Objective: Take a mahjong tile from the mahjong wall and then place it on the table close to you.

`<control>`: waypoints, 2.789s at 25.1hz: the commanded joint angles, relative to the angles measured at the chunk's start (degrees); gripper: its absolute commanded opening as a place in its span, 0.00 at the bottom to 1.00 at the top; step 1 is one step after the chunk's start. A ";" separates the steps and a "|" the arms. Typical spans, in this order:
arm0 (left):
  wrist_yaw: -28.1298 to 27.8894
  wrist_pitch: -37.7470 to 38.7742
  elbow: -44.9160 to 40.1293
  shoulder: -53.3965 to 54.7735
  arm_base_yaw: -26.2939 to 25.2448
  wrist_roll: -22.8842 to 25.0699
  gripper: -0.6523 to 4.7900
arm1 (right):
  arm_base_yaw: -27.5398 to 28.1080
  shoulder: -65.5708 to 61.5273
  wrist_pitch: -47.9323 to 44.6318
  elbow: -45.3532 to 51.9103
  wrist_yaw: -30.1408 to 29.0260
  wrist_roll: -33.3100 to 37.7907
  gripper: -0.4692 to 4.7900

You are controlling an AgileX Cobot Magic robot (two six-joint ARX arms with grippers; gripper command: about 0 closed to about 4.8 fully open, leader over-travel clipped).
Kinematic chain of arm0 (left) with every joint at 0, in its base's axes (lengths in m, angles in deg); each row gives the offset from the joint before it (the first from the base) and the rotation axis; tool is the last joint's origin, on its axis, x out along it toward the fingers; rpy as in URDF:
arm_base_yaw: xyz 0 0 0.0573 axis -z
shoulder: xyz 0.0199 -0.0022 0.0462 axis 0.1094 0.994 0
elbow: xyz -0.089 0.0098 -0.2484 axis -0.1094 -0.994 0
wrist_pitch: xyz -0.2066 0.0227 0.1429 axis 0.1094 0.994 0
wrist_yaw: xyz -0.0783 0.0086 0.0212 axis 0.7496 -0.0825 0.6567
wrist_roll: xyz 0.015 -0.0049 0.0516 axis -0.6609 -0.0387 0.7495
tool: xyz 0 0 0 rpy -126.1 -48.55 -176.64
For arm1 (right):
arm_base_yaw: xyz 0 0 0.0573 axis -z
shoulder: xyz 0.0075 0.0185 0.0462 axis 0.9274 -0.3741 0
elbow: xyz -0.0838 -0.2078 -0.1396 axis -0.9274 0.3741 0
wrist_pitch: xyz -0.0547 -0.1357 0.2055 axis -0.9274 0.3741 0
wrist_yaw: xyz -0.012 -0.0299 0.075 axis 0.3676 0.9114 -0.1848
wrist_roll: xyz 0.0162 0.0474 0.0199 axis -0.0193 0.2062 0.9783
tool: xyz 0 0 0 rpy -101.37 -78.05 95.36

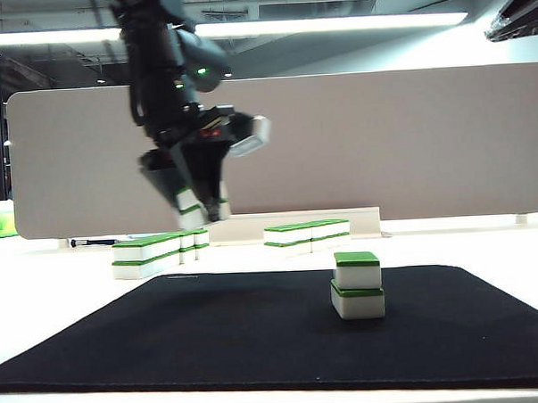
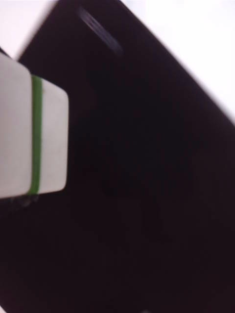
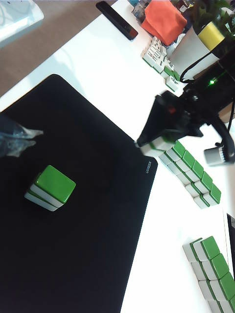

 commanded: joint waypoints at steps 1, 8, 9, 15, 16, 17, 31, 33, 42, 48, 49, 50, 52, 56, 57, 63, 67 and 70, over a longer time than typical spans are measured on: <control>-0.59 0.11 0.37 -0.31 3.58 9.70 0.44 | -0.09 0.07 -0.90 -0.17 0.09 -0.52 0.09; -3.74 0.11 -0.07 0.07 9.57 13.29 0.44 | -0.09 0.07 -0.90 -0.17 0.09 -0.63 0.09; -4.22 0.00 -0.42 0.07 10.34 13.53 0.44 | -0.09 0.07 -0.92 -0.17 0.09 -0.63 0.09; -6.47 -1.27 -5.99 0.09 13.57 15.61 0.44 | -0.09 0.07 -0.90 -0.17 0.11 -0.66 0.09; -6.64 -2.43 -7.96 0.07 13.77 15.43 0.44 | -0.09 0.07 -0.90 -0.17 0.11 -0.66 0.09; -6.64 -2.75 -8.68 0.07 14.08 15.39 0.44 | -0.09 0.07 -0.90 -0.17 0.11 -0.66 0.09; -6.88 -6.69 -10.38 1.20 19.87 17.11 0.44 | -0.07 0.09 -0.92 -0.17 0.11 -0.66 0.09; -6.23 -6.73 -10.38 1.27 20.20 17.11 0.44 | -0.07 0.09 -0.90 -0.17 0.11 -0.66 0.09; -5.73 -7.69 -10.40 3.87 20.59 16.87 0.44 | -0.07 0.09 -0.90 -0.17 0.09 -0.66 0.09; -10.03 -10.32 -10.40 4.02 20.57 16.44 0.44 | -0.07 0.09 -0.90 -0.17 0.11 -0.66 0.09; -9.99 -10.51 -10.40 4.02 20.57 16.44 0.44 | -0.07 0.09 -0.90 -0.17 0.09 -0.66 0.09; -9.90 -10.54 -10.40 4.04 20.57 16.44 0.44 | -0.07 0.09 -0.90 -0.17 0.09 -0.66 0.09; -9.88 -10.29 -10.40 4.04 20.57 16.41 0.44 | -0.07 0.09 -0.90 -0.17 0.07 -0.66 0.09; -9.62 -9.07 -10.38 4.04 20.57 14.93 0.49 | -0.07 0.09 -0.90 -0.17 0.07 -0.66 0.09; -9.64 -9.09 -10.38 4.04 20.57 14.91 0.58 | -0.07 0.09 -0.90 -0.17 0.07 -0.66 0.09; -9.66 -8.59 -10.29 3.98 20.57 14.47 0.70 | -0.07 0.09 -0.90 -0.17 0.07 -0.66 0.09; -9.88 -6.93 -9.97 3.48 20.57 11.04 0.81 | -0.07 0.09 -0.90 -0.17 0.07 -0.66 0.09; -10.08 -6.01 -9.97 2.54 20.57 10.16 0.82 | -0.07 0.09 -0.90 -0.17 0.07 -0.66 0.09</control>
